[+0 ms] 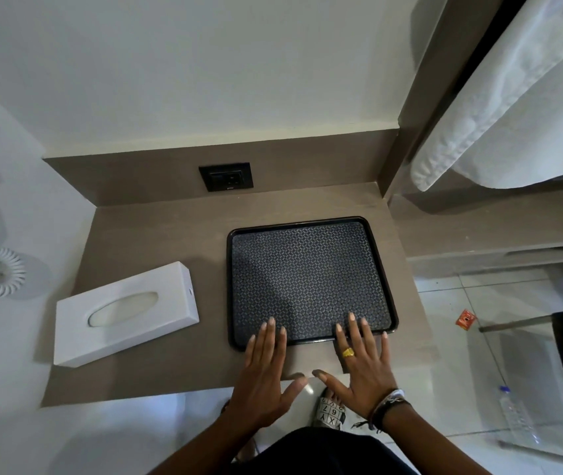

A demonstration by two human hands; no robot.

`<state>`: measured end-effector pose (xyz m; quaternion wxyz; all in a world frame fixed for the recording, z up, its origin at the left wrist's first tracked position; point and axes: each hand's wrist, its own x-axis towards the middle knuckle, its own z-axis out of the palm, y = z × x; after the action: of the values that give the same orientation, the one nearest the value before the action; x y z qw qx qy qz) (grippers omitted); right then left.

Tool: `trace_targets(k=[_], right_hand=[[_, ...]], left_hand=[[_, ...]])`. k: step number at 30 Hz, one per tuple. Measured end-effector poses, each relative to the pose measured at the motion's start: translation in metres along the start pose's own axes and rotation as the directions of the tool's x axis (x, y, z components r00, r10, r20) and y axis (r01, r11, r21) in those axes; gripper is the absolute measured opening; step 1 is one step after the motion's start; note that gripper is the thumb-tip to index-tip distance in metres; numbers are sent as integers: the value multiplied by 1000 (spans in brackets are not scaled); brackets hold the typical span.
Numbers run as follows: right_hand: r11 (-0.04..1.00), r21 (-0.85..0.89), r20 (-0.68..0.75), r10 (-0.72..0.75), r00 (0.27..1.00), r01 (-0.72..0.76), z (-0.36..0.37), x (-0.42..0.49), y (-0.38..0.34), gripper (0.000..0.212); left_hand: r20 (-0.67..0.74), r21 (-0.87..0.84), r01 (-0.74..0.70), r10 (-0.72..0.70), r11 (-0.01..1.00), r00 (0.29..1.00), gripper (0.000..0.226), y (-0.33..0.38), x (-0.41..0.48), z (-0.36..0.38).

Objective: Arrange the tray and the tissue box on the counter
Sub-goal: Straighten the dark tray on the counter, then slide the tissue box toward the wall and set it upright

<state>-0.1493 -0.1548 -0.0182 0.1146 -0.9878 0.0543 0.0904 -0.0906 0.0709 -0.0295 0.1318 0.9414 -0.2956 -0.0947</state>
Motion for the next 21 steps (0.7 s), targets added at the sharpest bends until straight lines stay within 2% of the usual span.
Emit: trace_targets(k=[3, 9, 21], right_hand=[[1000, -3, 39, 1, 999, -1, 8, 2, 2, 96], [1000, -7, 82, -1, 997, 2, 10, 15, 6, 100], [999, -38, 100, 15, 995, -12, -2, 81, 9, 99]], left_hand=[[75, 26, 22, -24, 999, 997, 94, -1, -3, 5], [134, 41, 61, -66, 997, 989, 98, -7, 5, 3], [139, 74, 33, -43, 997, 989, 100, -29, 64, -21]])
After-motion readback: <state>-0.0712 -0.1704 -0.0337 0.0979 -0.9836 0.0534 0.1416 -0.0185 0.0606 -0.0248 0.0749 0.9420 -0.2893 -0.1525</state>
